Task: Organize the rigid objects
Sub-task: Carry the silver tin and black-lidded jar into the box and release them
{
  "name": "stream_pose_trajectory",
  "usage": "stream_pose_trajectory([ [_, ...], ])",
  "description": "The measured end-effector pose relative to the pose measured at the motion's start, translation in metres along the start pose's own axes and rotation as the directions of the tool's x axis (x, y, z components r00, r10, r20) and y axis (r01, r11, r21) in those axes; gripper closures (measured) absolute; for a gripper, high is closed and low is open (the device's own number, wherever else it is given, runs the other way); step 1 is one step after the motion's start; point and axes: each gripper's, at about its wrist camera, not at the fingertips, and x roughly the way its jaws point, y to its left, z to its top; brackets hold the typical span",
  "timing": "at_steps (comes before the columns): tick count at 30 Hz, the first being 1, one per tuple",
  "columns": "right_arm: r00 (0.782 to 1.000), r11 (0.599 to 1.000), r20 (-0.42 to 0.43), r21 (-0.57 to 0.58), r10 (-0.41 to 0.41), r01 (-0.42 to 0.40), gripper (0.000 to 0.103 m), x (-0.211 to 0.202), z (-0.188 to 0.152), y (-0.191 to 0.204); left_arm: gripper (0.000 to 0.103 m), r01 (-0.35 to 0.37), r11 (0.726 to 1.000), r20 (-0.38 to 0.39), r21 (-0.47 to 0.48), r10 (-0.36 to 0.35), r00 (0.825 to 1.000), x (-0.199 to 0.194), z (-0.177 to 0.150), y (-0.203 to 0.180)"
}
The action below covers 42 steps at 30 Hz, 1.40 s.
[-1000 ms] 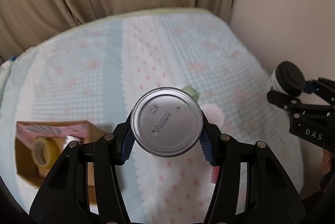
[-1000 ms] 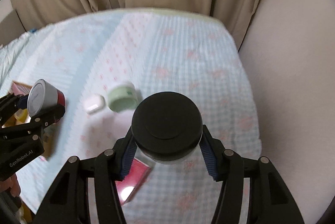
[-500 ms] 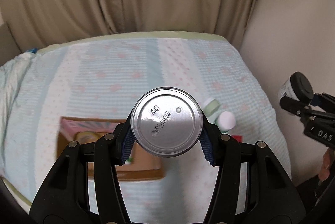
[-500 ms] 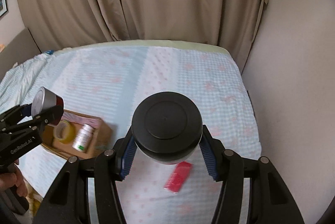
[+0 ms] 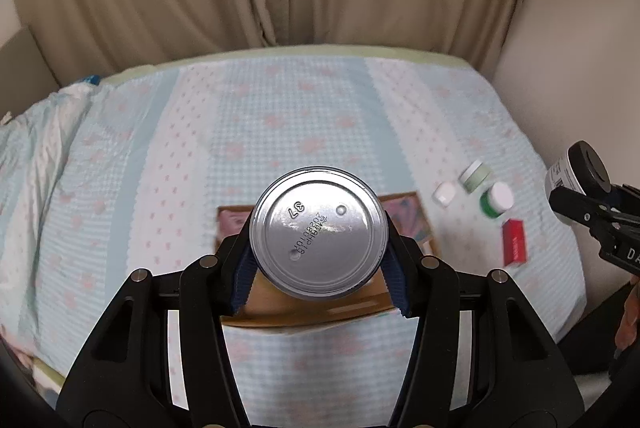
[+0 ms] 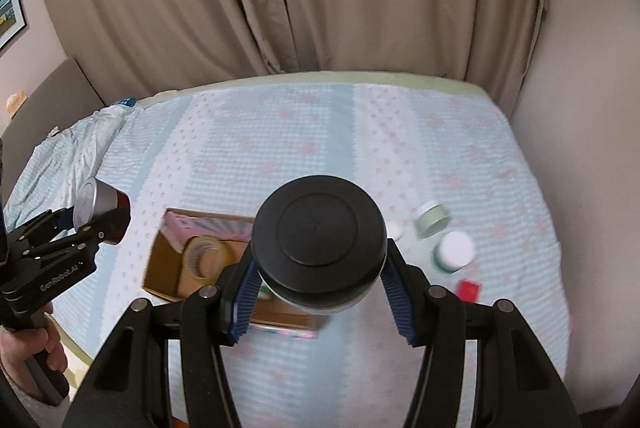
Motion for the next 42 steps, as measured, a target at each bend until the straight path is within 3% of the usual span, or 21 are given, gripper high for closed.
stream_pose_trajectory([
  [10,0.991,1.000,-0.130,0.006,0.015,-0.015,0.050,0.059,-0.019,0.067,0.052,0.039,0.999,-0.137,-0.031,-0.043,0.990,0.071,-0.018,0.063],
  [18,0.971,1.000,-0.239,-0.018,0.004,-0.008,0.050,0.127,-0.036,0.077,0.052,0.029,0.998,-0.247,-0.061,-0.043,0.968,0.148,-0.027,0.077],
  [26,0.926,0.999,-0.376,-0.023,-0.040,0.034,0.050,0.205,-0.062,0.063,0.052,0.012,0.999,-0.397,-0.041,-0.027,0.917,0.221,-0.040,0.071],
  [32,0.898,0.999,-0.438,-0.009,-0.039,0.039,0.050,0.229,-0.075,0.055,0.052,0.007,0.999,-0.464,-0.039,-0.025,0.885,0.250,-0.048,0.062],
  [40,0.886,0.999,-0.462,0.026,-0.023,0.040,0.051,0.249,-0.080,0.046,0.052,0.015,1.000,-0.493,-0.023,-0.024,0.869,0.266,-0.046,0.052],
  [41,0.890,0.999,-0.456,0.026,-0.020,0.036,0.051,0.249,-0.080,0.046,0.041,0.029,0.999,-0.490,-0.028,-0.039,0.871,0.264,-0.045,0.051],
  [42,0.893,0.999,-0.449,0.022,-0.022,0.036,0.051,0.249,-0.080,0.046,0.005,0.041,0.999,-0.481,-0.030,-0.050,0.875,0.261,-0.043,0.050],
])
